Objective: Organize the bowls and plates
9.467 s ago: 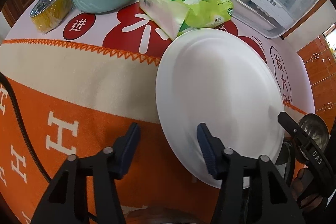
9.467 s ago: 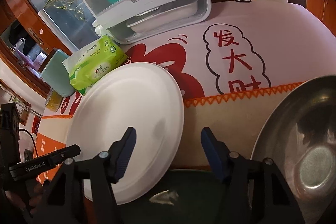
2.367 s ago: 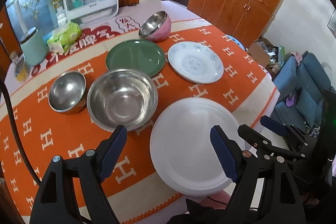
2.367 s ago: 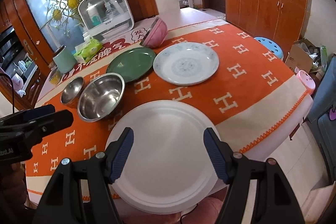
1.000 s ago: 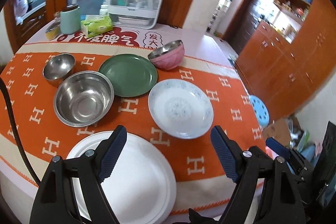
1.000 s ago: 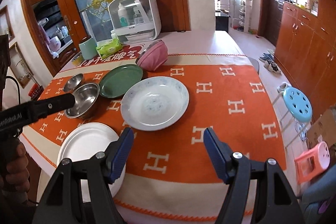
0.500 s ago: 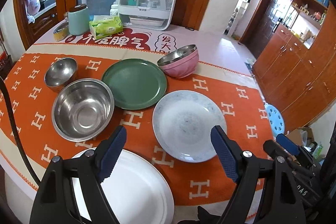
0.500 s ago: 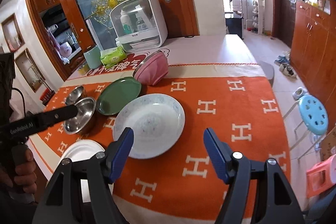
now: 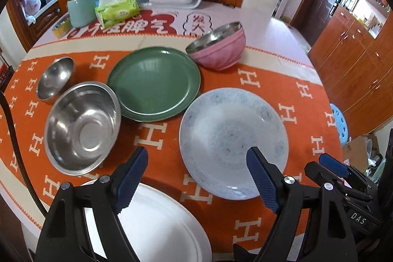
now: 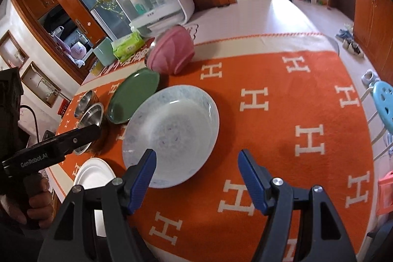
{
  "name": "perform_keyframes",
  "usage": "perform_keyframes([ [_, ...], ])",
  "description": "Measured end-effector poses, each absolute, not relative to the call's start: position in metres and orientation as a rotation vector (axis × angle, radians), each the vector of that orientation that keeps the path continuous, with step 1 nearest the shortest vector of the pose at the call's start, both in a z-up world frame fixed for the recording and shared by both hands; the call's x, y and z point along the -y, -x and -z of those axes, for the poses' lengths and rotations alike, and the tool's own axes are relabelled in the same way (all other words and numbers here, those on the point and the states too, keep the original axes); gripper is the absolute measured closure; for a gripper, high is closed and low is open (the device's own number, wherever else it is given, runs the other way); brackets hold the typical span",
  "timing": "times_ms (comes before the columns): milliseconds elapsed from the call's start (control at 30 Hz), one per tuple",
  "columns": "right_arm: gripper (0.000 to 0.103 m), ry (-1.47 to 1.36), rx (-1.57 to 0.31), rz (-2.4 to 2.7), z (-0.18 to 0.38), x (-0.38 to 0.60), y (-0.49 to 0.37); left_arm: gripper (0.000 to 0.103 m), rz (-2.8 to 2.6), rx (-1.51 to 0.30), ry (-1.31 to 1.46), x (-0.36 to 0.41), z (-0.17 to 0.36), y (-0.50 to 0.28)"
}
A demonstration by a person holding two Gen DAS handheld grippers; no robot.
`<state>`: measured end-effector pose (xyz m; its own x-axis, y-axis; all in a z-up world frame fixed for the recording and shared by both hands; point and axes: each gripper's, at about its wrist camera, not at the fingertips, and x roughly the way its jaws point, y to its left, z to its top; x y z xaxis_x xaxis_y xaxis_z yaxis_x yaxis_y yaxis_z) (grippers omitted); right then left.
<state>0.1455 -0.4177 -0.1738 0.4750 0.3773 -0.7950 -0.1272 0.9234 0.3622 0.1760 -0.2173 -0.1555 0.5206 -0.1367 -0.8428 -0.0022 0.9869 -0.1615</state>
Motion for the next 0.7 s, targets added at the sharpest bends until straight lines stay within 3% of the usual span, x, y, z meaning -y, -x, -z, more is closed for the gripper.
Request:
perform_keyframes([
  [500,0.034,-0.384,-1.215,-0.409,0.233,0.418,-0.187,0.022,0.013,-1.236,0.086,0.227,0.211,-0.224],
  [700,0.035,-0.386,-1.181,-0.454,0.236,0.416,-0.195,0.022,0.002,-1.257,0.033,0.231,0.223,-0.232],
])
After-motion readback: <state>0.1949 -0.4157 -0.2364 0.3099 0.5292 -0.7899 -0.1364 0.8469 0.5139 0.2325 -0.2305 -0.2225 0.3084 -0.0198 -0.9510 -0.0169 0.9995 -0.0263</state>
